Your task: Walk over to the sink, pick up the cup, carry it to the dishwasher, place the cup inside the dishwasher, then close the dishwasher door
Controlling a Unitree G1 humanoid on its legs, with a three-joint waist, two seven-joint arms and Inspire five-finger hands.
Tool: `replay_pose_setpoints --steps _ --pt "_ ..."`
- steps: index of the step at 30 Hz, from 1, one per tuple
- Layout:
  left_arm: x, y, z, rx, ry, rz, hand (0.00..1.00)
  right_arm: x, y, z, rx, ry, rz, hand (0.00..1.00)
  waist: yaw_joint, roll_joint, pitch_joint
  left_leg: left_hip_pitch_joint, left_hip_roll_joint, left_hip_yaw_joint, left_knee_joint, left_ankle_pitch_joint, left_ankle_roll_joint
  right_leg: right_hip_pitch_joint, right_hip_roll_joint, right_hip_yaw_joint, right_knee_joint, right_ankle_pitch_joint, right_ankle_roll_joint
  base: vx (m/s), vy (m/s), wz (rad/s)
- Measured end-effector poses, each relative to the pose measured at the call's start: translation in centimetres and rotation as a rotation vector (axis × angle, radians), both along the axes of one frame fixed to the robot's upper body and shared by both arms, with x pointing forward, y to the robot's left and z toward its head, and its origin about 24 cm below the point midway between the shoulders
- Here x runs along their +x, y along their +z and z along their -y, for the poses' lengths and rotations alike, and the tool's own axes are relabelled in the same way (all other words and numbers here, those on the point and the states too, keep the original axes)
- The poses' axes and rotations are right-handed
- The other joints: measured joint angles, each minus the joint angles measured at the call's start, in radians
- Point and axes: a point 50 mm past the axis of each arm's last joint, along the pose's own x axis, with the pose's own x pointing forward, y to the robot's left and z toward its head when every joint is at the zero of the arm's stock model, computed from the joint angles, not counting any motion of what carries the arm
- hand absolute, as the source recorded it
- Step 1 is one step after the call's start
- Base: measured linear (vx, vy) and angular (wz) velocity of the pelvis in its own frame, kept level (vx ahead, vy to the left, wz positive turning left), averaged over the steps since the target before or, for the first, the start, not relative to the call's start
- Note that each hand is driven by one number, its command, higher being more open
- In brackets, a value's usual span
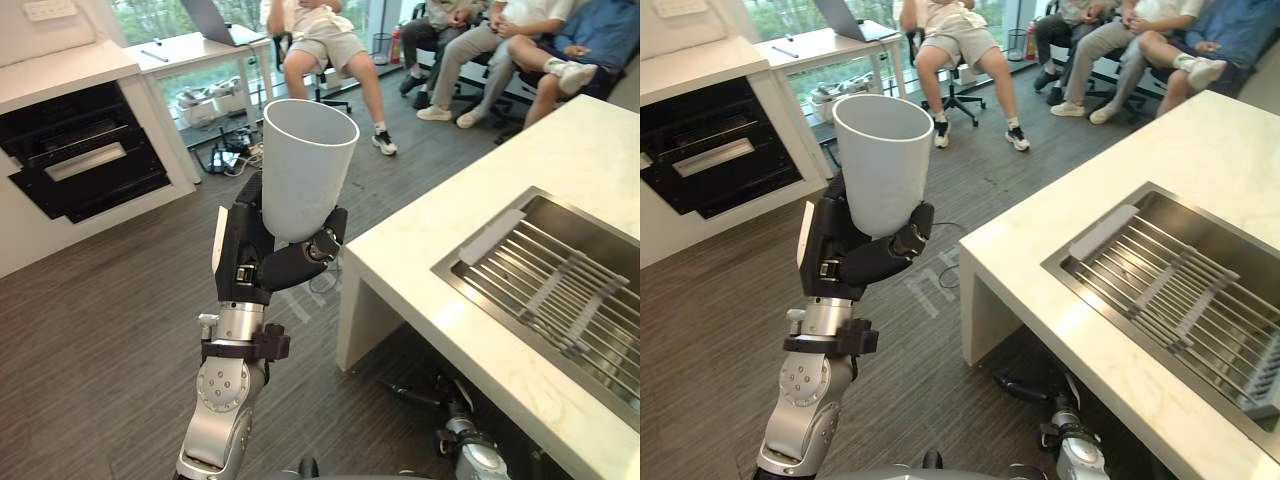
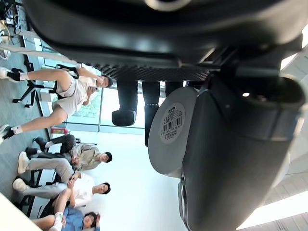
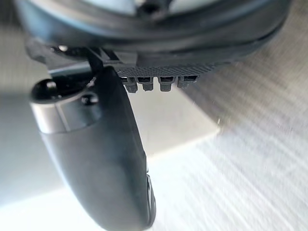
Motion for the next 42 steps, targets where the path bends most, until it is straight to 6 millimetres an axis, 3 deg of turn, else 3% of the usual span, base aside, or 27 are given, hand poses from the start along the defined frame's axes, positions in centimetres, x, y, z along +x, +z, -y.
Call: replay_pose_setpoints --steps 2,5,6,7,9,12,14,15,16,18,20,22,23,25,26,32,35,38,42 --pt "-0.1 0.1 0.2 -0.004 -0.005 0.007 0.0 0.3 0.7 -0.8 0.004 0.033 0.039 1.0 0.005 -0.004 0.012 -0.014 -0.006 -0.05 0.02 -0.005 0.005 -0.042 0.062 0.081 0.024 -0.061 0.009 0.03 -0.051 0.85" --pt "-0.1 0.1 0.4 -0.01 -0.014 0.005 0.0 0.7 2.0 -2.2 0.014 0.087 0.109 1.0 -0.01 -0.017 0.019 -0.048 -0.041 -0.161 0.066 -0.014 -0.006 -0.096 0.147 0.194 -0.027 -0.084 0.006 0.05 -0.137 1.17" --pt "-0.1 0.1 0.6 -0.013 -0.019 0.005 0.0 0.5 2.0 -2.3 0.018 0.091 0.112 1.0 -0.011 -0.025 0.018 -0.052 -0.055 -0.183 0.08 -0.02 -0.01 -0.09 0.147 0.204 -0.069 -0.078 0.001 0.09 -0.195 1.27" --pt "-0.2 0.2 0.7 -0.018 -0.026 0.011 0.0 0.2 2.0 -2.7 0.027 0.107 0.109 1.0 -0.006 -0.051 0.016 -0.06 -0.094 -0.221 0.107 -0.038 -0.021 -0.077 0.122 0.193 -0.141 -0.029 -0.008 0.11 -0.218 1.31" --pt "-0.4 0.1 1.4 -0.063 -0.04 -0.004 0.0 -0.5 1.6 -2.6 0.022 0.109 0.072 1.0 0.001 -0.025 0.0 -0.078 -0.07 -0.248 0.15 -0.065 -0.043 -0.039 0.121 0.108 -0.179 -0.032 -0.023 0.15 -0.208 1.17" --pt "-0.7 0.6 1.8 -0.094 -0.059 0.015 0.0 -0.8 1.4 -2.6 0.021 0.108 0.06 1.0 0.01 0.002 -0.016 -0.107 -0.03 -0.223 0.205 -0.092 -0.069 0.029 0.134 -0.004 -0.231 -0.023 -0.037 0.13 -0.113 0.91" --pt "-0.7 0.6 1.8 -0.105 -0.06 0.013 0.0 -0.7 1.5 -2.8 0.024 0.109 0.067 1.0 0.011 0.003 -0.018 -0.136 -0.016 -0.142 0.255 -0.101 -0.062 0.064 0.133 -0.064 -0.247 -0.023 -0.037 0.1 -0.087 0.95" --pt "-0.7 0.6 1.8 -0.111 -0.061 0.012 0.0 -0.6 1.6 -2.8 0.024 0.107 0.069 1.0 0.013 0.007 -0.02 -0.15 0.004 -0.063 0.271 -0.111 -0.047 0.072 0.134 -0.088 -0.25 -0.023 -0.037 0.05 -0.034 0.83" --pt "-0.7 0.5 1.8 -0.119 -0.064 0.009 0.0 -0.6 1.6 -2.8 0.023 0.104 0.069 1.0 0.015 0.008 -0.019 -0.166 0.048 0.072 0.293 -0.135 -0.022 0.084 0.137 -0.119 -0.25 -0.023 -0.037 0.03 -0.012 0.69" --pt "-0.7 0.5 1.7 -0.129 -0.07 0.005 0.0 -0.7 1.5 -2.8 0.025 0.095 0.067 1.0 0.019 0.005 -0.019 -0.169 0.096 0.244 0.311 -0.14 -0.01 0.101 0.134 -0.147 -0.247 -0.024 -0.037 0.03 0.057 0.69" --pt "-0.7 0.4 1.7 -0.13 -0.077 0.0 0.0 -0.7 1.5 -2.5 0.02 0.067 0.067 1.0 0.019 -0.011 -0.023 -0.168 0.052 0.262 0.278 -0.093 -0.015 0.107 0.102 -0.175 -0.247 -0.044 -0.044 0.01 0.109 0.79" --pt "-0.5 0.2 1.8 -0.13 -0.082 -0.01 0.0 -0.6 1.3 -2.1 0.016 0.042 0.06 1.0 0.008 -0.008 -0.025 -0.164 0.011 0.258 0.203 -0.058 -0.017 0.12 0.072 -0.185 -0.29 -0.05 -0.043 -0.02 0.14 0.92" --pt "-0.4 -0.3 1.8 -0.122 -0.086 -0.027 0.0 -0.4 0.7 -2.0 0.017 0.04 0.036 1.0 0.013 -0.008 -0.025 -0.143 0.009 0.307 0.136 -0.071 0.009 0.128 0.063 -0.188 -0.325 -0.041 -0.025 -0.05 0.122 0.75" --pt "0.0 -1.6 1.9 -0.087 -0.092 -0.08 0.0 -0.5 0.0 -2.0 0.017 0.04 -0.009 1.0 0.013 -0.016 -0.02 -0.093 0.005 0.388 0.064 -0.057 0.006 0.154 0.043 -0.197 -0.373 -0.03 -0.017 -0.02 0.037 0.41" --pt "0.1 -2.3 2.1 -0.068 -0.112 -0.11 0.0 -1.0 -0.4 -1.8 0.012 0.039 -0.033 1.0 0.012 0.003 -0.025 -0.09 0.011 0.393 0.053 -0.01 0.014 0.164 0.049 -0.204 -0.374 -0.031 -0.014 -0.02 0.033 0.25" --pt "-0.2 -3.1 2.8 -0.008 -0.185 -0.145 0.0 -1.4 -0.8 -1.7 0.004 0.054 -0.062 1.0 0.006 -0.009 -0.023 -0.081 -0.008 0.419 0.013 -0.003 0.034 0.145 0.045 -0.15 -0.374 -0.023 -0.003 0.04 0.04 -0.14" --pt "-0.4 -3.5 2.8 -0.004 -0.191 -0.171 0.0 -1.4 -1.0 -1.0 -0.04 0.076 -0.081 1.0 -0.002 -0.009 -0.02 -0.053 -0.017 0.428 0.001 -0.017 0.045 0.091 0.032 -0.093 -0.233 -0.031 -0.004 0.15 0.052 -0.08" --pt "-0.5 -3.6 2.7 -0.002 -0.187 -0.177 0.0 -2.0 -1.3 -1.0 -0.051 0.08 -0.109 1.0 -0.008 -0.023 -0.009 0.002 -0.015 0.399 0.016 -0.04 0.061 -0.009 0.033 -0.026 0.057 -0.054 -0.016 0.11 0.0 0.22" --pt "-0.5 -3.0 2.5 -0.012 -0.177 -0.15 0.0 -2.0 -1.2 -1.4 -0.041 0.079 -0.099 1.0 -0.016 -0.026 -0.008 0.002 -0.016 0.345 0.076 -0.091 0.048 -0.109 0.067 0.096 0.099 -0.096 0.015 0.15 -0.044 0.49"
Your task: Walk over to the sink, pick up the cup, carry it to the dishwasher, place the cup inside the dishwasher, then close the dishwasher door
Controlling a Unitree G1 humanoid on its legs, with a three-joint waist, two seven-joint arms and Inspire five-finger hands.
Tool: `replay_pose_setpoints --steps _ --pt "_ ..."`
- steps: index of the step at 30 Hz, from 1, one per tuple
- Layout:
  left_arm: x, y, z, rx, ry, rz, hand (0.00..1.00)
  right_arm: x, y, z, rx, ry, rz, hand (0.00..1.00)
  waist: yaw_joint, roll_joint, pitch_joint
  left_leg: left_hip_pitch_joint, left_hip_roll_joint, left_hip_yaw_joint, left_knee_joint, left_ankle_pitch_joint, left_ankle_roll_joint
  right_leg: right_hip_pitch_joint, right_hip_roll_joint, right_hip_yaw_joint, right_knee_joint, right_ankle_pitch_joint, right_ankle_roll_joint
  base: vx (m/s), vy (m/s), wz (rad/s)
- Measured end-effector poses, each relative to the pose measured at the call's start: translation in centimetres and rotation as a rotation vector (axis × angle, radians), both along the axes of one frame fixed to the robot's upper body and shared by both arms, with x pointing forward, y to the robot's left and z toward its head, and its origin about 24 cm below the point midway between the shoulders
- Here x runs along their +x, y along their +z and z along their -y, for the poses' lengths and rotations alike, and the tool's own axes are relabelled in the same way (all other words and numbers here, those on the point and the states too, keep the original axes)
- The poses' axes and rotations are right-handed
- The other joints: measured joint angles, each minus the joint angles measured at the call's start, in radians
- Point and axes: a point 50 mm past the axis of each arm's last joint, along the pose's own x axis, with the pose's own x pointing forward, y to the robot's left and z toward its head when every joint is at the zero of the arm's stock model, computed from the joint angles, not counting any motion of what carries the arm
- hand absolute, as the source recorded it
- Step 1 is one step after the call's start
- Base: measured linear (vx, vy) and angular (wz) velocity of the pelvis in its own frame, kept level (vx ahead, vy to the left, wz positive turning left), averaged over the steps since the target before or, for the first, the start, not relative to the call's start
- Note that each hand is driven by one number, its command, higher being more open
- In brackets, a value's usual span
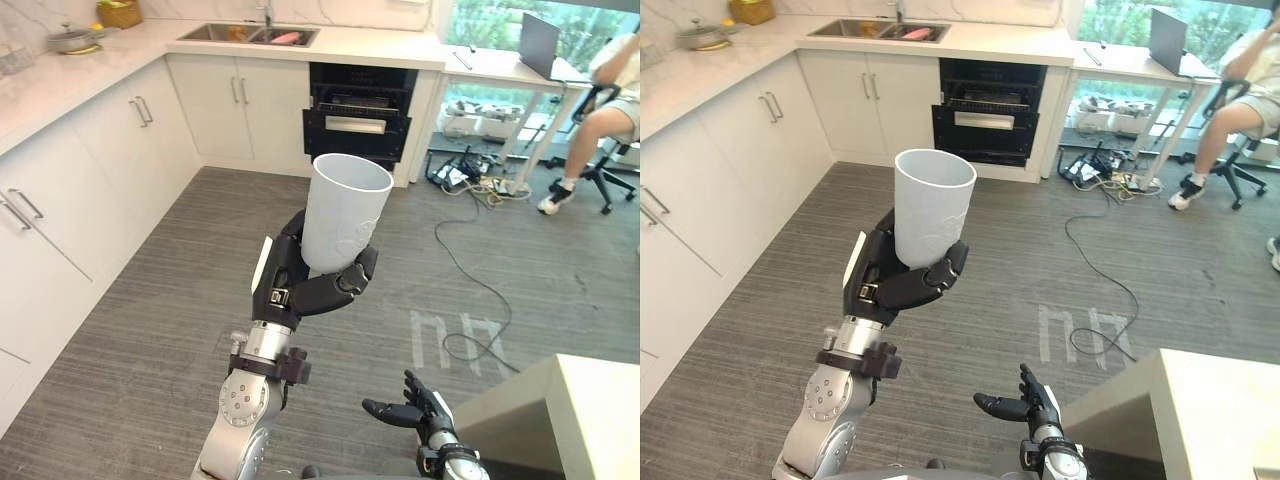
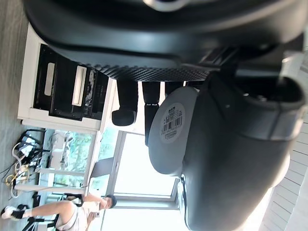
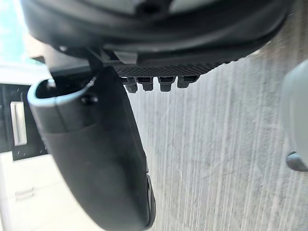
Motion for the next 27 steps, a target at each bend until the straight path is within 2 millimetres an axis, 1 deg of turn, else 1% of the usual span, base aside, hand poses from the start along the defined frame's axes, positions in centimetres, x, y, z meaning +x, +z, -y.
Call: replay_pose_setpoints --steps 1,2,3,4,5,6,7,8,11,13,14,16,18,21,23,27 --pt "0.0 0.0 0.0 -0.001 -0.001 0.002 0.0 -0.1 0.1 -0.2 0.008 -0.003 0.004 1.0 -0.001 0.0 0.0 -0.001 0.0 -0.025 0.014 -0.01 -0.007 -0.023 0.015 0.029 -0.018 0.0 0.001 0.15 -0.083 0.65" --pt "0.0 0.0 0.0 -0.002 0.001 0.001 0.0 -0.3 0.2 -0.3 0.01 -0.009 0.012 1.0 -0.001 -0.003 -0.001 -0.001 0.0 -0.048 0.034 -0.024 -0.015 -0.024 0.021 0.045 -0.067 0.002 0.001 0.16 -0.097 0.66" --pt "0.0 0.0 0.0 -0.003 0.002 0.001 0.0 -0.3 0.4 -0.4 0.011 -0.01 0.02 1.0 0.002 -0.005 -0.001 -0.002 -0.001 -0.057 0.05 -0.033 -0.02 -0.022 0.02 0.043 -0.099 0.007 0.0 0.17 -0.123 0.46" --pt "-0.1 0.0 -0.2 -0.004 0.013 -0.002 0.0 -0.3 0.6 -0.5 0.014 -0.012 0.031 1.0 0.013 -0.014 -0.005 -0.004 -0.001 -0.062 0.083 -0.053 -0.022 -0.017 0.015 0.038 -0.157 0.047 -0.007 0.18 -0.148 0.22" --pt "-0.1 0.0 -0.5 -0.007 0.029 -0.004 0.0 -0.4 0.7 -0.6 0.02 -0.014 0.038 1.0 0.018 -0.03 -0.016 -0.013 -0.002 -0.07 0.124 -0.083 -0.037 -0.005 0.01 0.032 -0.203 0.092 0.011 0.2 -0.17 0.19" --pt "-0.2 -0.1 -0.5 -0.015 0.033 -0.01 0.0 -0.4 0.7 -0.5 0.016 -0.016 0.038 1.0 0.018 -0.022 -0.019 -0.017 0.01 -0.081 0.143 -0.097 -0.047 0.005 0.018 0.018 -0.209 0.09 0.011 0.23 -0.191 0.29" --pt "-0.2 -0.1 -0.3 -0.034 0.035 -0.014 0.0 -0.6 0.8 -0.2 -0.001 -0.017 0.037 1.0 0.019 -0.007 -0.031 -0.018 0.035 -0.098 0.153 -0.108 -0.063 0.029 0.036 -0.008 -0.248 0.096 -0.001 0.25 -0.195 0.27" --pt "-0.4 0.1 -0.2 -0.056 0.033 -0.012 0.0 -0.7 0.8 0.0 -0.012 -0.023 0.037 1.0 0.025 -0.001 -0.036 -0.016 0.058 -0.105 0.15 -0.113 -0.072 0.049 0.055 -0.021 -0.28 0.106 -0.014 0.24 -0.185 0.21" --pt "-0.4 0.0 -0.2 -0.081 0.034 -0.018 0.0 -0.6 0.9 0.5 -0.034 -0.02 0.038 1.0 0.027 -0.002 -0.038 0.014 0.09 -0.113 0.117 -0.115 -0.09 0.095 0.087 -0.036 -0.341 0.12 -0.033 0.19 -0.156 0.02" --pt "-0.5 -0.2 -0.3 -0.079 0.036 -0.031 0.0 -0.9 0.8 0.7 -0.049 -0.012 0.03 1.0 0.025 -0.002 -0.049 0.027 0.092 -0.112 0.093 -0.108 -0.1 0.107 0.091 -0.036 -0.362 0.121 -0.035 0.13 -0.055 -0.04" --pt "-0.7 -0.5 -0.3 -0.078 0.039 -0.044 0.0 -1.2 0.7 1.1 -0.069 -0.009 0.019 1.0 0.025 -0.001 -0.062 0.033 0.092 -0.112 0.076 -0.105 -0.101 0.112 0.093 -0.036 -0.378 0.123 -0.037 0.14 -0.025 -0.03" --pt "-0.7 -0.8 -0.4 -0.073 0.04 -0.058 0.0 -1.7 0.5 1.3 -0.073 -0.019 0.003 1.0 0.025 -0.001 -0.063 0.047 0.093 -0.112 0.064 -0.1 -0.105 0.135 0.094 -0.036 -0.407 0.132 -0.037 0.13 0.011 -0.01" --pt "-0.6 -1.5 -0.5 -0.057 0.044 -0.083 0.0 -2.2 0.2 1.4 -0.082 -0.015 -0.023 1.0 0.025 -0.001 -0.067 0.06 0.092 -0.112 0.052 -0.094 -0.109 0.158 0.094 -0.035 -0.44 0.147 -0.038 0.08 0.025 0.0" --pt "-0.8 -2.1 -0.8 -0.034 0.045 -0.111 0.0 -2.8 -0.3 1.3 -0.095 -0.002 -0.057 1.0 0.024 -0.002 -0.07 0.062 0.089 -0.113 0.04 -0.089 -0.107 0.166 0.092 -0.035 -0.464 0.16 -0.038 0.04 0.029 0.01" --pt "-0.8 -2.9 -0.9 -0.022 0.05 -0.143 0.0 -3.5 -0.8 1.4 -0.096 -0.005 -0.095 1.0 0.025 -0.001 -0.072 0.064 0.085 -0.122 0.04 -0.081 -0.111 0.182 0.088 -0.036 -0.486 0.173 -0.038 0.02 0.034 0.08" --pt "-1.0 -3.4 -1.4 -0.009 0.068 -0.166 0.0 -4.1 -1.3 1.4 -0.094 -0.007 -0.126 1.0 0.024 -0.002 -0.074 0.063 0.08 -0.14 0.031 -0.077 -0.107 0.183 0.086 -0.038 -0.491 0.174 -0.037 -0.02 0.012 0.07"
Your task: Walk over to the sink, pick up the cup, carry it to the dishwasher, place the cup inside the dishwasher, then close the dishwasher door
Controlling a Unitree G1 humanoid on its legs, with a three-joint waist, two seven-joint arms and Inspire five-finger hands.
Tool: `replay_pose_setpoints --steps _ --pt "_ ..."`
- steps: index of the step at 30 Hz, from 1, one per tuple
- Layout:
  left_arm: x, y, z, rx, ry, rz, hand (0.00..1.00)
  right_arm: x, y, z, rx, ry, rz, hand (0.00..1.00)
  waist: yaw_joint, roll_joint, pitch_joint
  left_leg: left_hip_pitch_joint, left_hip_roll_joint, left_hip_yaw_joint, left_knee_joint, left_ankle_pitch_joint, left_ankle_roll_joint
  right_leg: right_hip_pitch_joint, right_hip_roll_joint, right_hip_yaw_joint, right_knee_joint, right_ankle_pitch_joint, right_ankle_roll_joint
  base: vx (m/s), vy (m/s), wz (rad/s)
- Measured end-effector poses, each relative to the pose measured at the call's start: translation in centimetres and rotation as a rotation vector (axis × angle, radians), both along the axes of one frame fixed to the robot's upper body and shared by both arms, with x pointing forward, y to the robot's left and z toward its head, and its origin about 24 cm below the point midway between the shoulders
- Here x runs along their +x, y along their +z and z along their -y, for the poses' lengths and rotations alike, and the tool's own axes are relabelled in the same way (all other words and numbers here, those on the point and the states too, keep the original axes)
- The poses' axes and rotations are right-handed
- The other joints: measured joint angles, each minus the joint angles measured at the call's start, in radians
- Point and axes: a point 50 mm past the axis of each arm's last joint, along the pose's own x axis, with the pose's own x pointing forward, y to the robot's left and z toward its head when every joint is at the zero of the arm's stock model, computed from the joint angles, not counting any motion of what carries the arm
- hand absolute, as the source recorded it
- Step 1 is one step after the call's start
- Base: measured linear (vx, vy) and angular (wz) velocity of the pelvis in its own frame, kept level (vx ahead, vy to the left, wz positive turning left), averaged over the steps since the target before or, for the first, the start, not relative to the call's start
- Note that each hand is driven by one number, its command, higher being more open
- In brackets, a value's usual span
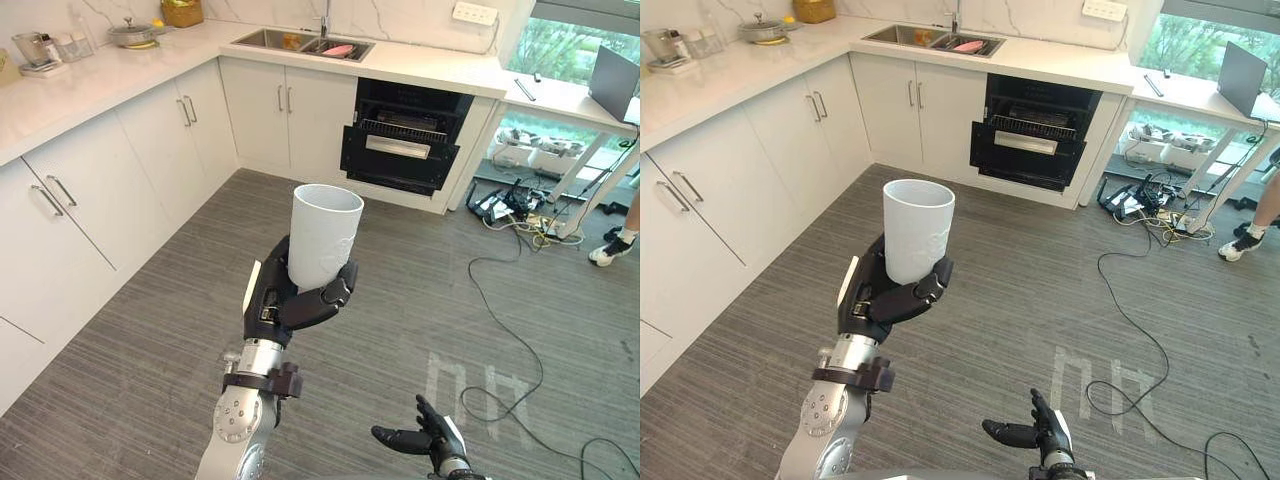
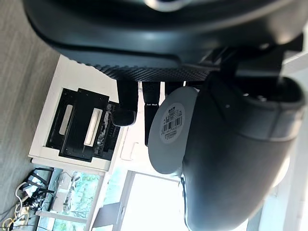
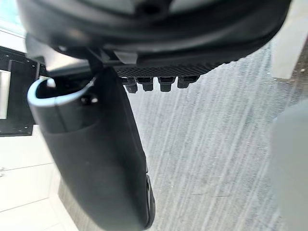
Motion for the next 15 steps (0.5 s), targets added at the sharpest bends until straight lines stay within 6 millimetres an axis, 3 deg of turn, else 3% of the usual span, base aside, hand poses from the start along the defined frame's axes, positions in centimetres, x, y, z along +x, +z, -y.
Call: replay_pose_setpoints --steps 2,3,15 --pt "-0.2 -0.3 -0.3 0.004 0.015 -0.014 0.0 -0.3 -0.2 0.0 0.0 -0.002 -0.017 1.0 0.0 -0.001 -0.005 0.0 -0.002 -0.003 -0.016 0.013 0.005 -0.003 0.0 0.0 -0.006 0.004 0.001 -0.05 -0.007 0.04" --pt "-0.4 -1.6 -0.7 0.021 0.025 -0.072 0.0 -0.4 -0.7 0.5 -0.02 -0.03 -0.05 1.0 -0.003 -0.019 -0.006 -0.017 0.0 -0.006 -0.094 0.095 0.009 -0.025 0.01 0.005 -0.066 0.085 -0.008 0.0 0.0 0.0" --pt "-0.4 -1.6 -0.5 -0.015 0.026 -0.077 0.0 -0.3 -0.7 0.3 -0.028 -0.05 -0.053 1.0 0.003 -0.02 -0.008 -0.01 -0.001 -0.02 -0.096 0.098 0.011 0.001 0.002 -0.029 -0.086 0.086 -0.007 0.0 -0.002 0.07"
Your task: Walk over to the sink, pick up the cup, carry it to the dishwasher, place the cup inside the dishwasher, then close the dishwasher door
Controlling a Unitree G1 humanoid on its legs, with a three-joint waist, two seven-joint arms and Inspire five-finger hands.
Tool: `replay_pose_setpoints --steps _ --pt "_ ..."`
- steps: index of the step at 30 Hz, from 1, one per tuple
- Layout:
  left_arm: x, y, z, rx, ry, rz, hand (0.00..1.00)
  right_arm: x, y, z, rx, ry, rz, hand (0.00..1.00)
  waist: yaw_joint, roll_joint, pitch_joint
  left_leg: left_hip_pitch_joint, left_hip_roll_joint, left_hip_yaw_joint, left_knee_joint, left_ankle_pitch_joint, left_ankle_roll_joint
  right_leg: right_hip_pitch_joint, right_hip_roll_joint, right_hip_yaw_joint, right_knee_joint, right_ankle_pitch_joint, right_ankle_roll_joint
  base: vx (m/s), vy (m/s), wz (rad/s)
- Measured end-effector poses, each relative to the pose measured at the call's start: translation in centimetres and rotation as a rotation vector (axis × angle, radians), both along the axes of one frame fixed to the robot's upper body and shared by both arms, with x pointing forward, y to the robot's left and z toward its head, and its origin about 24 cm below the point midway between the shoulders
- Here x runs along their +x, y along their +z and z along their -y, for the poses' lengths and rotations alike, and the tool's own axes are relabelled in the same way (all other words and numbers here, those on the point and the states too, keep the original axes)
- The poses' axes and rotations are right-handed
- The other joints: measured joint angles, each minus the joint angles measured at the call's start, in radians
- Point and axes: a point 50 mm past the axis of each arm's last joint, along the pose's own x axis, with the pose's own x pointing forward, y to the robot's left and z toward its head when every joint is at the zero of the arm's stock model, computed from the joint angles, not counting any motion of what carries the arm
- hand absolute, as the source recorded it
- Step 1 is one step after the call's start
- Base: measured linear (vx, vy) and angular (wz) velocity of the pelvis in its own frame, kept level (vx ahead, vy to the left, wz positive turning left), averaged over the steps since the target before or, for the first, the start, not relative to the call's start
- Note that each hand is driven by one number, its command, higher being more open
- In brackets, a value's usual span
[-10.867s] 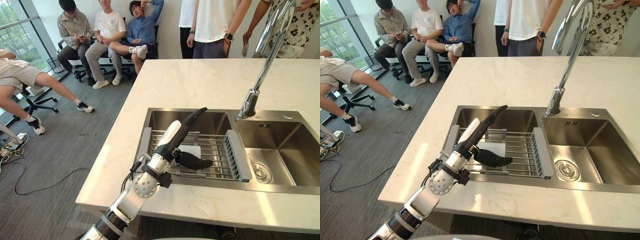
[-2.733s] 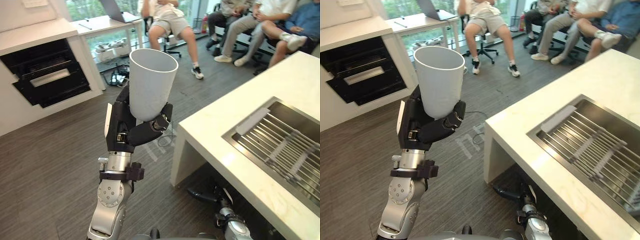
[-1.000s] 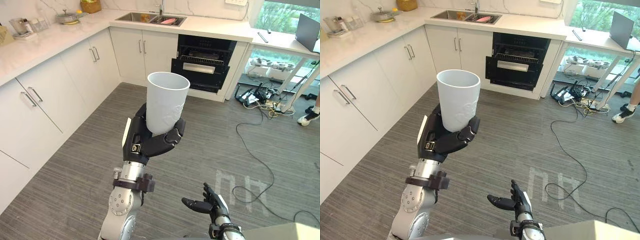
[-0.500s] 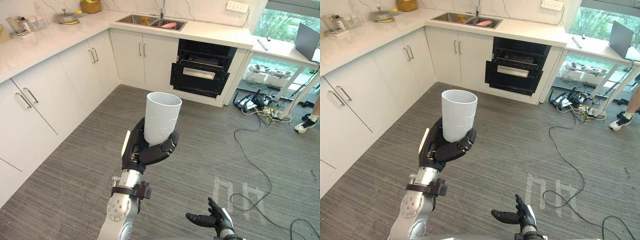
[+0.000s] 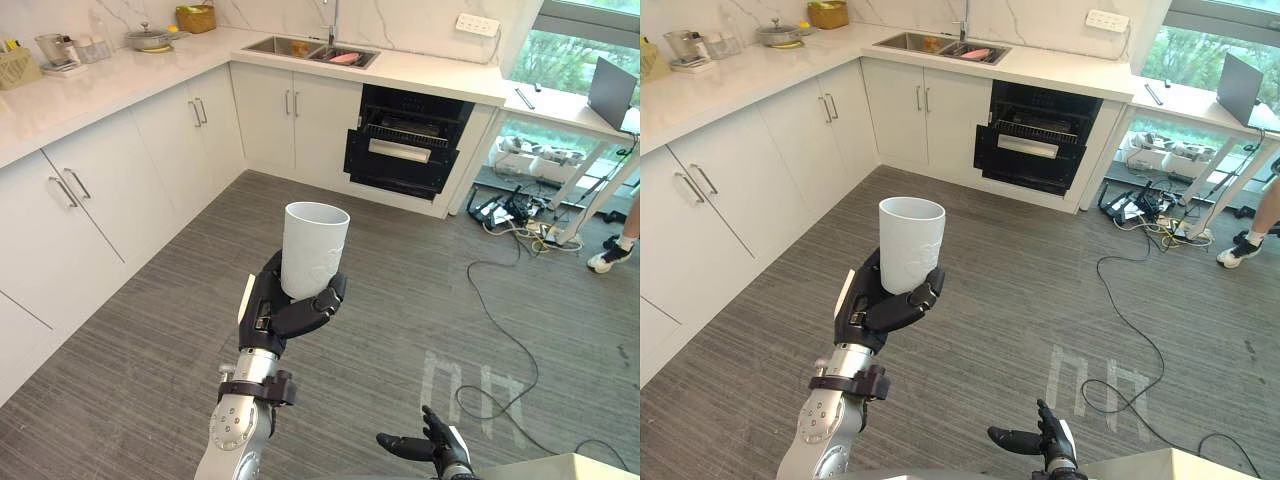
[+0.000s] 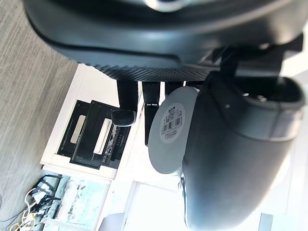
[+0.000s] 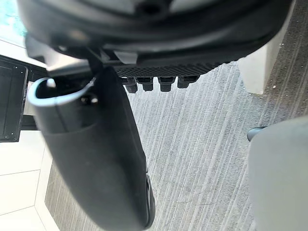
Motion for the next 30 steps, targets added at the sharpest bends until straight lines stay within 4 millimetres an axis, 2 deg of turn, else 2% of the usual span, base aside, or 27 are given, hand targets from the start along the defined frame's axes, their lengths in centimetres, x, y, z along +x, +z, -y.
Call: replay_pose_setpoints --steps 5,9,12,15,17,18,20,21,23,24,26,27,28,29,30 --pt "0.5 -0.4 0.0 -0.002 -0.002 -0.014 0.0 1.6 0.3 -0.1 -0.016 -0.011 0.03 1.0 0.001 -0.001 0.002 -0.014 0.01 0.017 0.017 -0.009 -0.007 0.006 0.008 0.015 -0.052 0.033 -0.001 0.0 -0.004 -0.12" --pt "0.9 -0.8 -0.5 0.02 0.016 -0.032 0.0 3.6 0.9 0.1 -0.034 -0.006 0.08 1.0 -0.002 0.002 0.007 -0.051 0.036 0.075 0.088 -0.057 -0.011 -0.019 0.032 0.079 -0.068 0.054 -0.003 -0.01 -0.007 -0.46" --pt "1.0 -0.6 -0.5 0.021 0.014 -0.024 0.0 3.9 1.1 0.7 -0.059 -0.008 0.084 1.0 -0.007 0.007 0.012 -0.073 0.047 0.088 0.132 -0.088 -0.01 -0.031 0.038 0.094 -0.061 0.05 -0.002 0.03 0.01 -0.23" --pt "1.4 -0.1 -0.4 0.021 0.009 0.001 0.0 4.1 1.4 1.8 -0.091 -0.024 0.089 1.0 -0.005 0.013 0.037 -0.079 0.037 0.096 0.172 -0.122 0.002 -0.09 0.033 0.105 0.088 -0.033 0.012 0.05 0.059 -0.06" --pt "1.6 0.2 -0.3 0.021 0.008 0.014 0.0 4.3 1.6 2.0 -0.099 -0.036 0.1 1.0 -0.006 0.012 0.061 -0.069 0.013 0.098 0.209 -0.153 0.014 -0.152 0.011 0.097 0.276 -0.118 0.035 0.04 0.081 0.05" --pt "1.6 0.3 -0.3 0.02 0.007 0.017 0.0 4.5 1.7 2.0 -0.101 -0.033 0.106 1.0 -0.007 0.012 0.067 -0.067 0.009 0.097 0.217 -0.158 0.016 -0.17 0.005 0.085 0.325 -0.127 0.041 0.04 0.086 0.11" --pt "1.5 1.5 -0.2 0.012 0.001 0.062 0.0 5.1 2.1 1.2 -0.079 -0.036 0.143 1.0 -0.009 0.008 0.111 -0.033 -0.004 0.069 0.22 -0.176 0.038 -0.242 -0.014 0.033 0.525 -0.157 0.047 0.06 0.093 0.37" --pt "1.5 1.9 -0.1 0.005 -0.002 0.081 0.0 5.1 2.3 0.9 -0.07 -0.037 0.152 1.0 -0.01 0.008 0.111 -0.03 -0.006 0.051 0.237 -0.197 0.04 -0.264 -0.026 0.007 0.561 -0.184 0.05 0.06 0.055 0.45" --pt "1.3 2.9 -0.1 -0.006 -0.001 0.123 0.0 5.6 2.6 0.6 -0.061 -0.037 0.177 1.0 -0.007 0.007 0.108 -0.028 -0.01 0.025 0.263 -0.237 0.051 -0.301 -0.035 -0.023 0.563 -0.197 0.051 0.11 0.006 0.34" --pt "1.3 3.2 0.0 -0.01 -0.003 0.136 0.0 5.7 2.8 0.5 -0.06 -0.037 0.187 1.0 -0.009 0.007 0.107 -0.024 -0.012 0.014 0.265 -0.243 0.048 -0.313 -0.035 -0.027 0.557 -0.199 0.048 0.25 -0.043 0.51" --pt "1.2 3.7 0.4 -0.025 -0.016 0.164 0.0 6.0 3.1 0.5 -0.063 -0.036 0.205 1.0 -0.017 0.003 0.097 -0.011 -0.021 -0.031 0.254 -0.252 0.02 -0.344 -0.025 -0.017 0.491 -0.198 0.047 0.27 -0.09 0.71" --pt "1.1 3.7 0.6 -0.031 -0.021 0.166 0.0 6.0 3.1 0.6 -0.066 -0.035 0.207 1.0 -0.025 -0.008 0.089 0.001 -0.032 -0.06 0.251 -0.266 0.007 -0.344 -0.025 -0.005 0.46 -0.148 0.011 0.38 -0.14 0.68" --pt "1.2 3.4 0.8 -0.04 -0.022 0.155 0.0 6.0 3.2 0.9 -0.073 -0.033 0.205 1.0 -0.026 0.005 0.084 0.012 -0.024 -0.076 0.249 -0.275 -0.003 -0.341 -0.027 -0.023 0.476 -0.161 0.002 0.43 -0.141 0.65" --pt "1.2 3.0 1.1 -0.054 -0.019 0.13 0.0 6.1 3.3 1.1 -0.081 -0.029 0.208 1.0 -0.029 0.034 0.064 0.022 0.002 -0.093 0.242 -0.276 -0.018 -0.325 -0.016 -0.057 0.475 -0.182 -0.016 0.6 -0.175 0.53" --pt "1.3 2.7 1.3 -0.064 -0.016 0.109 0.0 6.3 3.5 1.0 -0.083 -0.021 0.222 1.0 -0.033 0.049 0.06 0.022 0.027 -0.096 0.272 -0.264 -0.042 -0.286 -0.006 -0.088 0.449 -0.19 -0.027 0.41 -0.112 0.51"
